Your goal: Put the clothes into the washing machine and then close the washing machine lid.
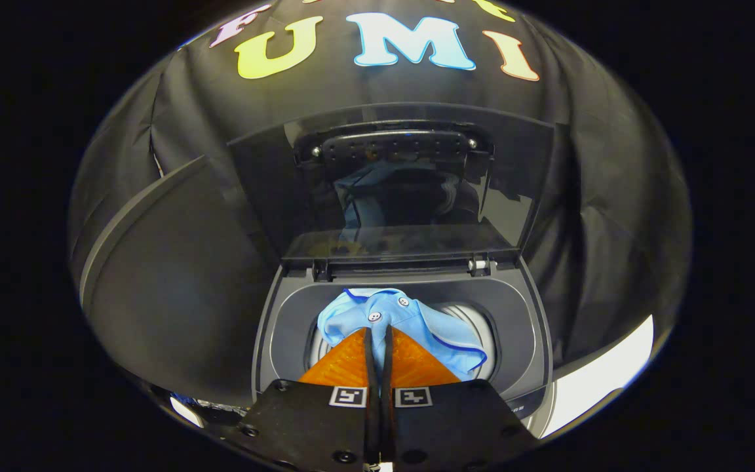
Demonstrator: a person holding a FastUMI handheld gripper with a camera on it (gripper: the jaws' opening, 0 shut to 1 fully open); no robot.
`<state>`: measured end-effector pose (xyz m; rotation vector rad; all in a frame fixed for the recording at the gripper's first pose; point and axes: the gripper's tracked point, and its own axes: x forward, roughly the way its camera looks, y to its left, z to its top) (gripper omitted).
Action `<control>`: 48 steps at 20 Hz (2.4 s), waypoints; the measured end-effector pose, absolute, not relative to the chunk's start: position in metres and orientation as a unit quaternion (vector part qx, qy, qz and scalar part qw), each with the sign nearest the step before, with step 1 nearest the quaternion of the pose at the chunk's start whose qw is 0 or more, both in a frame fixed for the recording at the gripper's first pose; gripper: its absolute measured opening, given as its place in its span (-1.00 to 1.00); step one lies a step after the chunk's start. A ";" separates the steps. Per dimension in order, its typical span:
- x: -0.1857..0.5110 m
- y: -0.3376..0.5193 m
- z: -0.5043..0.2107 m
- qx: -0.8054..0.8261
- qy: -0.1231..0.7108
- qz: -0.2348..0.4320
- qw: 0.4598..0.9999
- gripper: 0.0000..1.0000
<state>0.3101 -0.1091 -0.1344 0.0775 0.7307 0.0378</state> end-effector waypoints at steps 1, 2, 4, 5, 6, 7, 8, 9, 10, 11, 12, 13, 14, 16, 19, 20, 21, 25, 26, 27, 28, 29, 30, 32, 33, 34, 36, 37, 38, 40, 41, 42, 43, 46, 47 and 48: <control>0.310 -0.109 -0.137 0.039 0.360 0.020 0.932 -0.97; 0.309 -0.109 -0.140 0.039 0.363 0.020 0.931 -0.92; 0.302 -0.106 -0.145 0.044 0.369 0.025 0.928 -0.80; 0.303 -0.105 -0.141 0.047 0.362 0.029 0.931 -0.74; 0.306 -0.105 -0.136 0.043 0.352 0.027 0.935 -0.69; 0.306 -0.105 -0.132 0.038 0.346 0.026 0.937 -0.36; 0.306 -0.103 -0.131 0.033 0.344 0.027 0.938 -0.03; 0.306 -0.103 -0.132 0.028 0.344 0.025 0.938 0.30; 0.305 -0.104 -0.133 0.023 0.343 0.023 0.939 0.63; 0.302 -0.104 -0.134 0.019 0.344 0.022 0.939 0.96; 0.301 -0.102 -0.137 0.020 0.346 0.023 0.938 0.95; 0.300 -0.100 -0.138 0.020 0.348 0.024 0.937 0.95; 0.298 -0.101 -0.140 0.019 0.350 0.024 0.936 0.95; 0.297 -0.101 -0.140 0.016 0.349 0.023 0.937 0.95; 0.298 -0.103 -0.130 0.013 0.336 0.020 0.941 0.95; 0.299 -0.104 -0.122 0.010 0.323 0.018 0.946 0.96; 0.302 -0.106 -0.111 0.007 0.304 0.014 0.952 0.95; 0.311 -0.111 -0.062 -0.005 0.228 0.005 0.974 0.95; 0.313 -0.112 -0.049 -0.010 0.206 0.001 0.979 0.96; 0.315 -0.112 -0.033 -0.011 0.183 0.000 0.983 0.95; 0.317 -0.111 -0.020 -0.012 0.162 0.000 0.987 0.95; 0.319 -0.110 -0.005 -0.011 0.141 0.000 0.990 0.95; 0.321 -0.109 0.008 -0.012 0.119 0.000 0.993 0.95; 0.327 -0.106 0.032 -0.013 0.085 0.004 0.996 0.95; 0.332 -0.104 0.040 -0.013 0.077 0.005 0.997 0.95; 0.339 -0.105 0.046 -0.013 0.071 0.004 0.997 0.95; 0.353 -0.108 0.053 -0.013 0.070 0.000 0.997 0.95; 0.360 -0.108 0.057 -0.011 0.068 -0.001 0.998 0.95; 0.367 -0.108 0.060 -0.010 0.068 -0.002 0.998 0.96; 0.380 -0.112 0.065 -0.006 0.068 -0.008 0.998 0.96; 0.388 -0.113 0.068 -0.003 0.068 -0.009 0.998 0.96; 0.397 -0.114 0.071 -0.001 0.067 -0.011 0.998 0.96; 0.406 -0.114 0.073 0.000 0.071 -0.011 0.997 0.96; 0.429 -0.115 0.076 0.002 0.079 -0.010 0.997 0.96; 0.434 -0.115 0.074 0.003 0.083 -0.011 0.996 0.96; 0.444 -0.113 0.074 0.003 0.086 -0.010 0.996 0.96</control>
